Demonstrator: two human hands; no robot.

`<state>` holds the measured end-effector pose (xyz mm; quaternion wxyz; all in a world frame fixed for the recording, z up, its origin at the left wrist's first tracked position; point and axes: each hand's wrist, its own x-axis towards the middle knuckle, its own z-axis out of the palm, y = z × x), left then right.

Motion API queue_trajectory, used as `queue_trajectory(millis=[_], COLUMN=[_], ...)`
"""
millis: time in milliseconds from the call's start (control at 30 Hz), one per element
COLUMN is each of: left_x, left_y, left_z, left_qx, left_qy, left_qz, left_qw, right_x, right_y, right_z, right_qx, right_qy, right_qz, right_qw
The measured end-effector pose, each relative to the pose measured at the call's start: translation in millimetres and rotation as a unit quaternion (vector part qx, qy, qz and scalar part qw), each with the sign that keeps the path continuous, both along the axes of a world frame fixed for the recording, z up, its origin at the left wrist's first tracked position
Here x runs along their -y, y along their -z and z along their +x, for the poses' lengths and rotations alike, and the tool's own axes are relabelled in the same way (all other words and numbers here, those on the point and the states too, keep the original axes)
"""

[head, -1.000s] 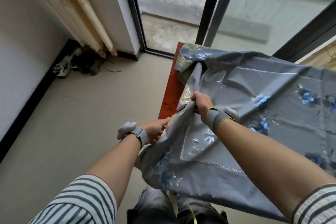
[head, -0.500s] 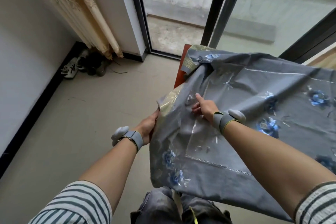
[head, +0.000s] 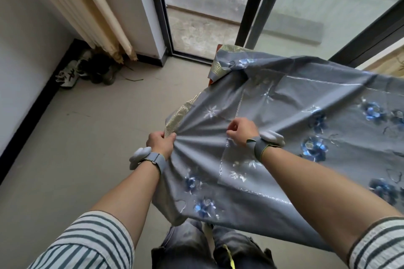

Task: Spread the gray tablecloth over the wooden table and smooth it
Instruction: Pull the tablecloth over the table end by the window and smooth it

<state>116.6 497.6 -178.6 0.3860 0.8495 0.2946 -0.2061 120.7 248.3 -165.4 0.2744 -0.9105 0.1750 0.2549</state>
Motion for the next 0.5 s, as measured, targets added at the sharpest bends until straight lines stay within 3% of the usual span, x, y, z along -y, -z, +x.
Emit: queue_trajectory(millis=[100, 167, 333, 500], left_x=[-1.7, -3.2, 3.0, 11.0], left_y=[1.4, -1.6, -1.8, -14.6], left_z=[8.7, 14.9, 22.4, 47.7], left_qx=[-0.071, -0.105, -0.14, -0.086], left_qy=[0.061, 0.11, 0.142, 0.19], left_qz=[0.029, 0.064, 0.112, 0.06], left_qw=[0.995, 0.986, 0.974, 0.976], right_x=[-4.9, -3.8, 0.8, 7.9], right_y=[1.0, 4.3, 14.3, 5.6], right_z=[-8.9, -17.2, -30.2, -22.7], right_qx=[0.09, 0.101, 0.002, -0.051], right_qy=[-0.022, -0.029, -0.124, -0.148], right_qz=[-0.145, -0.189, -0.18, -0.162], right_qw=[0.985, 0.976, 0.976, 0.974])
